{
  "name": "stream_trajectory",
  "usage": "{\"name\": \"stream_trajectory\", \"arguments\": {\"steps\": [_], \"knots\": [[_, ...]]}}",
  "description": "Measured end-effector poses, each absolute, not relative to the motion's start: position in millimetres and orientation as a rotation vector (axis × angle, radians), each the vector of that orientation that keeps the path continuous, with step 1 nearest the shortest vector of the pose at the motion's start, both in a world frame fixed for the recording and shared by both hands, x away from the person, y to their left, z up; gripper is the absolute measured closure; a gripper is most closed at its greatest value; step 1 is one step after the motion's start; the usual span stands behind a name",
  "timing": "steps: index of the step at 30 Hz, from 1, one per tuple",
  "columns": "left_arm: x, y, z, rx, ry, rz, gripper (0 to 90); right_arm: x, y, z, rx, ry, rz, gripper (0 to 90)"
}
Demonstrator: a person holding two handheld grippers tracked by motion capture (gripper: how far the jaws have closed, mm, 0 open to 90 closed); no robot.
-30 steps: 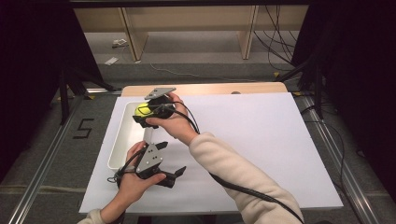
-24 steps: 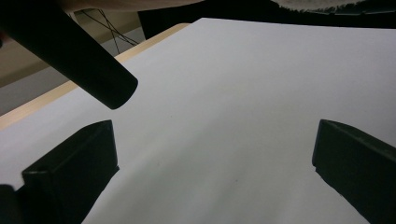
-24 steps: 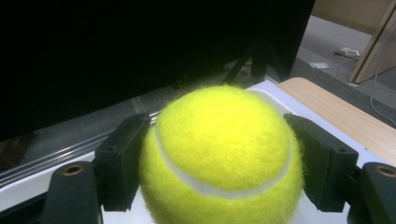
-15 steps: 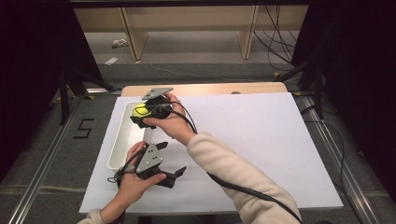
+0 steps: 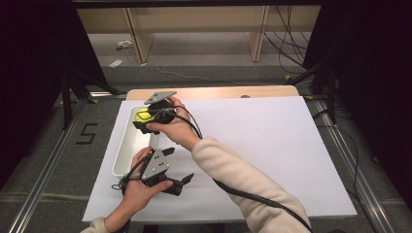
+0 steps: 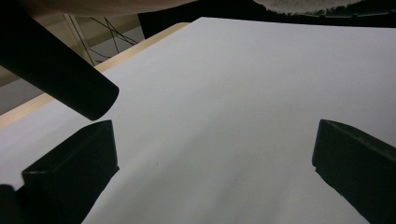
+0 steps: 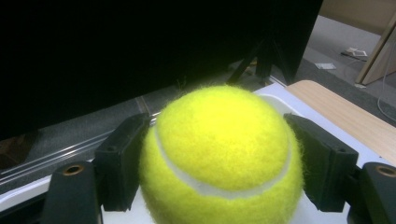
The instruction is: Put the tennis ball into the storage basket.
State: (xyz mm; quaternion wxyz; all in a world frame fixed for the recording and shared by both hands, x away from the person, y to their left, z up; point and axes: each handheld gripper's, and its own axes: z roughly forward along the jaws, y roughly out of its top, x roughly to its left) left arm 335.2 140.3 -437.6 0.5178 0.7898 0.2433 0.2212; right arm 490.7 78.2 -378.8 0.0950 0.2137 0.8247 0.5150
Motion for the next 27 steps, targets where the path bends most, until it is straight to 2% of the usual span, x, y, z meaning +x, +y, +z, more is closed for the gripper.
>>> {"name": "stream_trajectory", "arguments": {"steps": [27], "knots": [[335, 139, -438, 1.901, 0.580, 0.532, 0.0, 494, 92, -387, 0.610, 2.495, 1.514, 26.7]]}}
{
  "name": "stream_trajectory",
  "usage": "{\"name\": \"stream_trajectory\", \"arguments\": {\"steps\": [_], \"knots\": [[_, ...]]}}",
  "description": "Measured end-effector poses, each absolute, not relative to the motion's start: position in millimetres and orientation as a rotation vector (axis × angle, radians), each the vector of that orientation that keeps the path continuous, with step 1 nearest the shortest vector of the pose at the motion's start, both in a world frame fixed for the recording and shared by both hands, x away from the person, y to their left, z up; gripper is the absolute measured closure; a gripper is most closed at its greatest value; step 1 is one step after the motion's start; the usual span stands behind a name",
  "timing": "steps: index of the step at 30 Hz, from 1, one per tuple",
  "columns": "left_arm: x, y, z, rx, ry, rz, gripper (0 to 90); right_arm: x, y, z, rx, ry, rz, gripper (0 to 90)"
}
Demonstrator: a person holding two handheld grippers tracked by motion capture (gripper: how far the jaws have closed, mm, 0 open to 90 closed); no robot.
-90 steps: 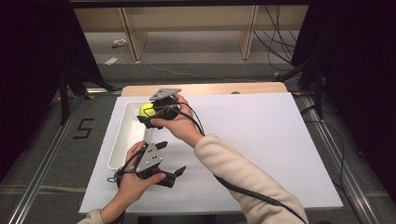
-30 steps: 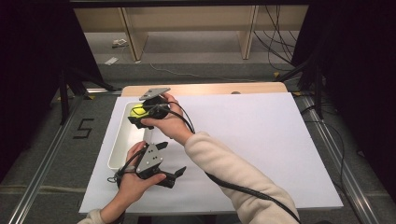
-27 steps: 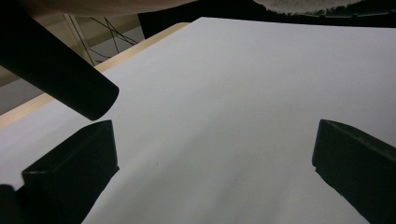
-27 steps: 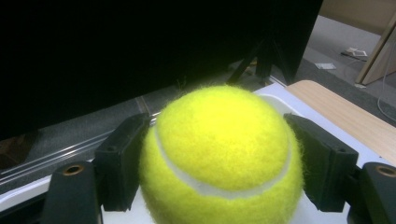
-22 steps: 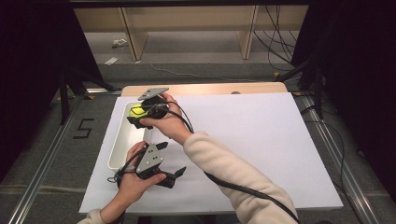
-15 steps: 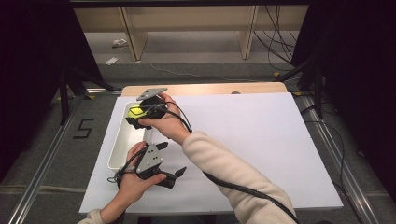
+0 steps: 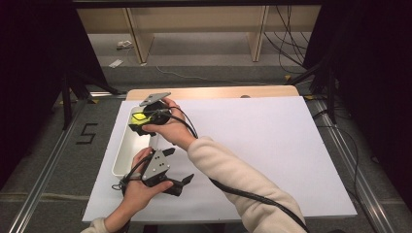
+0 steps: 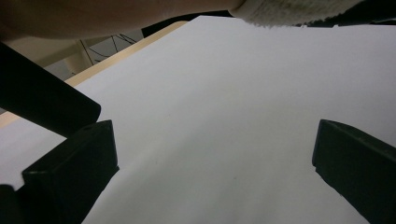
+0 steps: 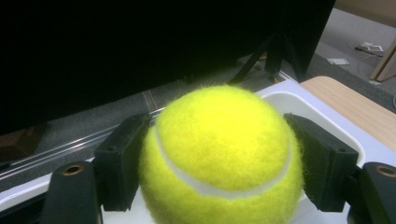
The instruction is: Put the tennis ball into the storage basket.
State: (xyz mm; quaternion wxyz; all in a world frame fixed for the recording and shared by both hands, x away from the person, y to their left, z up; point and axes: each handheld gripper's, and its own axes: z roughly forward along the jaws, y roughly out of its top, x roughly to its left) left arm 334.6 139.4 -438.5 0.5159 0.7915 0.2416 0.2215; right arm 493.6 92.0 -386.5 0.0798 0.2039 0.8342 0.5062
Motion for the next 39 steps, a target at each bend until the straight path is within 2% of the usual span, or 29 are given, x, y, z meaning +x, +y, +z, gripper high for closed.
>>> {"name": "stream_trajectory", "arguments": {"steps": [39], "knots": [[334, 138, -439, 1.908, 0.578, 0.519, 0.0, 501, 109, -397, 0.624, 2.533, 1.469, 26.6]]}}
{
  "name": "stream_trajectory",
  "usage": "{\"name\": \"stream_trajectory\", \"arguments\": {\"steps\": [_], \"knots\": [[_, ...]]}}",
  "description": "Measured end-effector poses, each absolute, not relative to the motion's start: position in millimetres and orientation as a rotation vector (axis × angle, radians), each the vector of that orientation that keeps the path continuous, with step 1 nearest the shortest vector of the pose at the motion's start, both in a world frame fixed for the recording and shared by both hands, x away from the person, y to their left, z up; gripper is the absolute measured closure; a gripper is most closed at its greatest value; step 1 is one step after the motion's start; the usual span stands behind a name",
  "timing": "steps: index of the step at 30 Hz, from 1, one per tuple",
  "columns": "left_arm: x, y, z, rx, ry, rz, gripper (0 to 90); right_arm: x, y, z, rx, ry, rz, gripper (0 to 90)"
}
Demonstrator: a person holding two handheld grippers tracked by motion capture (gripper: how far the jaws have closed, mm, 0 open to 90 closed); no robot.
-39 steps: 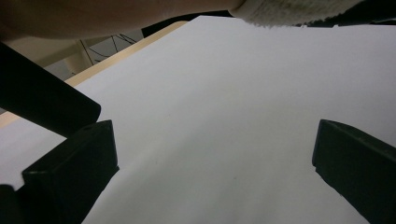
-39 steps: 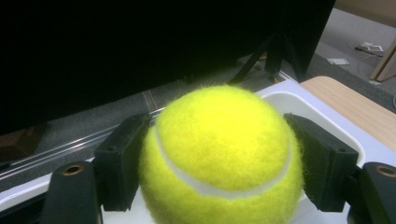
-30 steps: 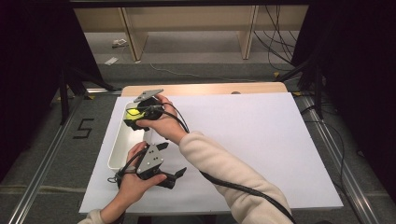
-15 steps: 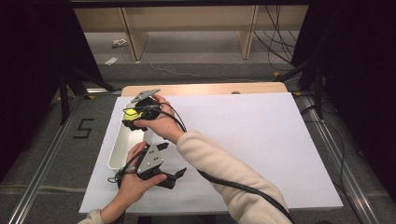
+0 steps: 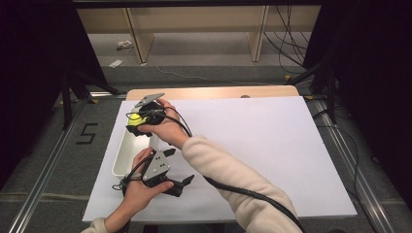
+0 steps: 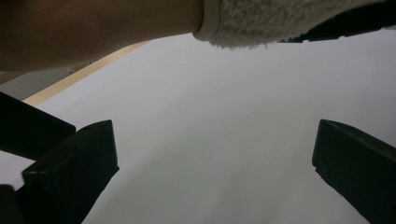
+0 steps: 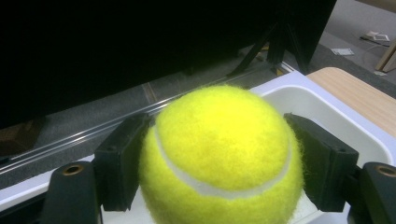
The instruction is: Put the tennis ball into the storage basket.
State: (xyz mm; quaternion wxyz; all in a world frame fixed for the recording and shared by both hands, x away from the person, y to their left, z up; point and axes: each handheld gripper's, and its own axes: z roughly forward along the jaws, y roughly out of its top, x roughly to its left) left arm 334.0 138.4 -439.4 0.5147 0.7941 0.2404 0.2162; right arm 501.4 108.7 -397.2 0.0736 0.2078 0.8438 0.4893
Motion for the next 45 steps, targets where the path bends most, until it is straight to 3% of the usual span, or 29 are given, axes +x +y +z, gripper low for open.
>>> {"name": "stream_trajectory", "arguments": {"steps": [45], "knots": [[334, 138, -440, 1.920, 0.569, 0.514, 0.0, 506, 119, -418, 0.633, 2.611, 1.393, 26.4]]}}
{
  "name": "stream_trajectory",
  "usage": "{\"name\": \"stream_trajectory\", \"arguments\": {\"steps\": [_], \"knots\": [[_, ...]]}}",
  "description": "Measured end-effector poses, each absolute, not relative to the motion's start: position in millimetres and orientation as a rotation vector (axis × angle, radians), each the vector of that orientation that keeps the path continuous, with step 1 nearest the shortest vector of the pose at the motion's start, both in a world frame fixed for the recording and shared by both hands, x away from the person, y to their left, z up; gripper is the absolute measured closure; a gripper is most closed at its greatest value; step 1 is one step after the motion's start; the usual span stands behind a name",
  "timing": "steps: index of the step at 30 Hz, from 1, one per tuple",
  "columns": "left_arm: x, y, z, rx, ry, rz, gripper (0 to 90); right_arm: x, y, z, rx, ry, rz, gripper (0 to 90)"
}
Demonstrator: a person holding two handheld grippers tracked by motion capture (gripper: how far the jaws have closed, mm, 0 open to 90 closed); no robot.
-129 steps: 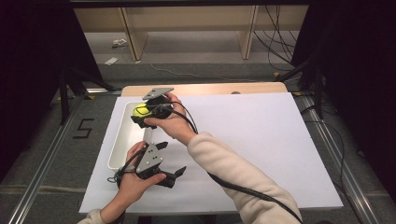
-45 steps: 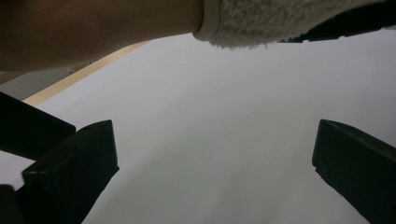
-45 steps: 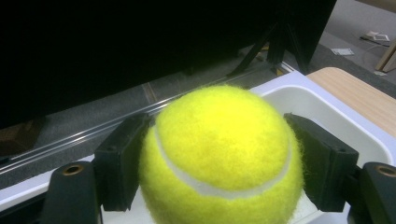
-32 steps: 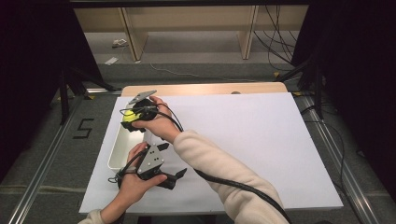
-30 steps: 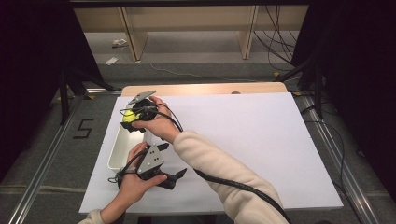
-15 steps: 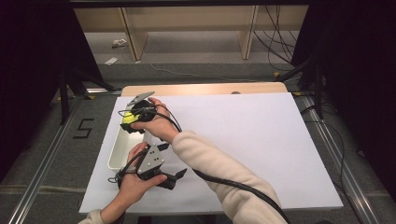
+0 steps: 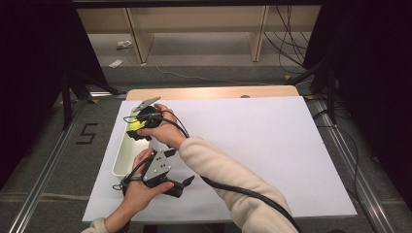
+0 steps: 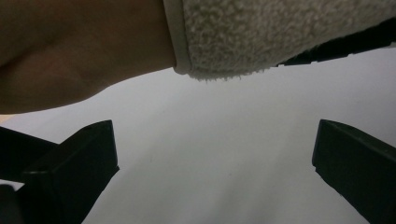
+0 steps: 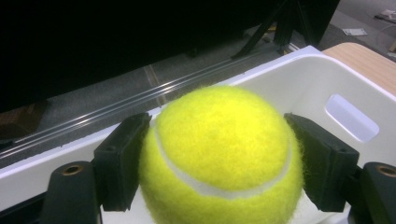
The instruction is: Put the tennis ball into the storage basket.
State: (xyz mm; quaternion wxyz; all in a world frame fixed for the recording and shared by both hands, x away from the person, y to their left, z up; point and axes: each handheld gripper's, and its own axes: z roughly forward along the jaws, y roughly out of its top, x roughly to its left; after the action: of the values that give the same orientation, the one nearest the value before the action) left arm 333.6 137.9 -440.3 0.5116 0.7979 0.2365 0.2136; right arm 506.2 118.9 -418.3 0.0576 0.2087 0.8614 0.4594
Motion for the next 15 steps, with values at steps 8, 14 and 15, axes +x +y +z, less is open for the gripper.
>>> {"name": "stream_trajectory", "arguments": {"steps": [8, 14, 15], "knots": [[333.6, 137.7, -440.6, 1.922, 0.568, 0.510, 0.0, 505.5, 120.1, -421.3, 0.627, 2.623, 1.382, 26.4], [333.5, 137.5, -440.8, 1.922, 0.568, 0.509, 0.0, 505.3, 120.8, -422.9, 0.627, 2.622, 1.377, 26.3], [333.6, 137.5, -440.8, 1.923, 0.567, 0.508, 0.0, 505.1, 120.8, -422.9, 0.628, 2.624, 1.375, 26.2]]}}
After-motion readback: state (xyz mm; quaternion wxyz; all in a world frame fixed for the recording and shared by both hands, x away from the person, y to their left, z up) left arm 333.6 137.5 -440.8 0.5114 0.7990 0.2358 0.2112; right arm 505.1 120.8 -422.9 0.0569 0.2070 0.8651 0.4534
